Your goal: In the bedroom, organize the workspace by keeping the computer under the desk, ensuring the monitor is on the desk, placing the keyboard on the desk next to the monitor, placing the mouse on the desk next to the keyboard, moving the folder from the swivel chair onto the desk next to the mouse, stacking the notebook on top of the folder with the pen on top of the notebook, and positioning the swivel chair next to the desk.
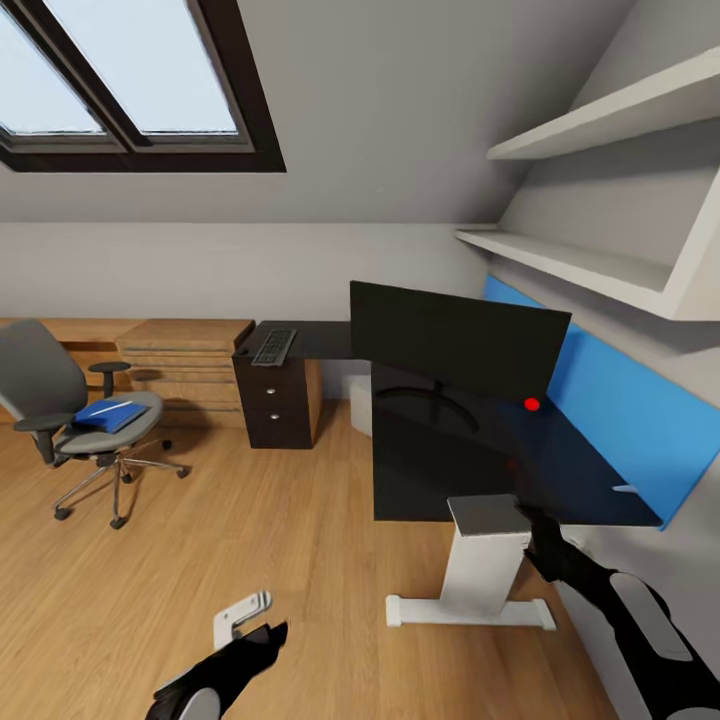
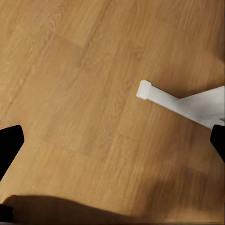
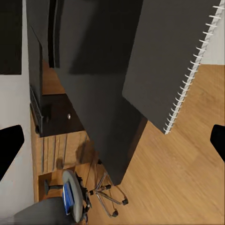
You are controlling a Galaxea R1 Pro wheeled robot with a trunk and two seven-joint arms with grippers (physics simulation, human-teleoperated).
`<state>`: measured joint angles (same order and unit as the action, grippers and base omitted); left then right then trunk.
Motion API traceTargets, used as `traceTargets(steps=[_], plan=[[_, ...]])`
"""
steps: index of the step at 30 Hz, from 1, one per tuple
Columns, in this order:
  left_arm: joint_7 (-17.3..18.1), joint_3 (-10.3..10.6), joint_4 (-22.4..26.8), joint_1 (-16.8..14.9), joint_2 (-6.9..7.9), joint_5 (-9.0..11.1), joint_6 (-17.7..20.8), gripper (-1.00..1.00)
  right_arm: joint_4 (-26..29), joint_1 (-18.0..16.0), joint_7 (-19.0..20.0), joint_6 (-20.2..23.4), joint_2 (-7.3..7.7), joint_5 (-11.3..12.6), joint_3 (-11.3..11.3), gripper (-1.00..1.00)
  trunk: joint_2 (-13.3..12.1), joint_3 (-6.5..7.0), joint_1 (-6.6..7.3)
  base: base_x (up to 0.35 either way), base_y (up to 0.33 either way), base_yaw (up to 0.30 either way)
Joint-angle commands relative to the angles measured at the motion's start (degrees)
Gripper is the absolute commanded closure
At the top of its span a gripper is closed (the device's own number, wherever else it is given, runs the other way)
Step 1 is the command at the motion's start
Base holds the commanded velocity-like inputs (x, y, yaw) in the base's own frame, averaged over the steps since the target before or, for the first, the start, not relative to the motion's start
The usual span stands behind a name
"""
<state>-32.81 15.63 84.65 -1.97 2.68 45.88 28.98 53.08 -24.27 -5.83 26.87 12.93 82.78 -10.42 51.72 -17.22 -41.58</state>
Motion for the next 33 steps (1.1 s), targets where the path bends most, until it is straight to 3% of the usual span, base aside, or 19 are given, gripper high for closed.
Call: traceTargets(steps=[1, 3, 10, 33], plan=[[-0.58, 0.32, 0.14, -0.05, 0.27, 0.53, 0.60, -1.00, -0.03, -0.01, 2.84, 0.31, 0.04, 0.56, -0.12, -1.00, 0.48, -0.26, -0.24, 0.000, 0.000, 0.000], [-0.59, 0.40, 0.16, -0.05, 0.40, 0.52, 0.83, -1.00, -0.22, 0.03, 5.55, 0.31, 0.02, 0.50, -0.13, -1.00, 1.28, -0.62, -0.67, 0.000, 0.000, 0.000], [-0.59, 0.45, 0.17, -0.05, 0.48, 0.47, 0.98, -1.00, -0.26, 0.11, 8.44, 0.27, 0.00, 0.48, -0.13, -1.00, 4.09, -1.88, -2.21, 0.000, 0.000, 0.000], [-0.59, 0.34, 1.21, -0.05, 0.66, 0.48, 1.02, -1.00, -0.42, 0.13, 8.56, 0.03, 0.05, 0.02, -0.13, -1.00, 13.31, -6.01, -7.26, 0.000, 0.000, 0.000]])
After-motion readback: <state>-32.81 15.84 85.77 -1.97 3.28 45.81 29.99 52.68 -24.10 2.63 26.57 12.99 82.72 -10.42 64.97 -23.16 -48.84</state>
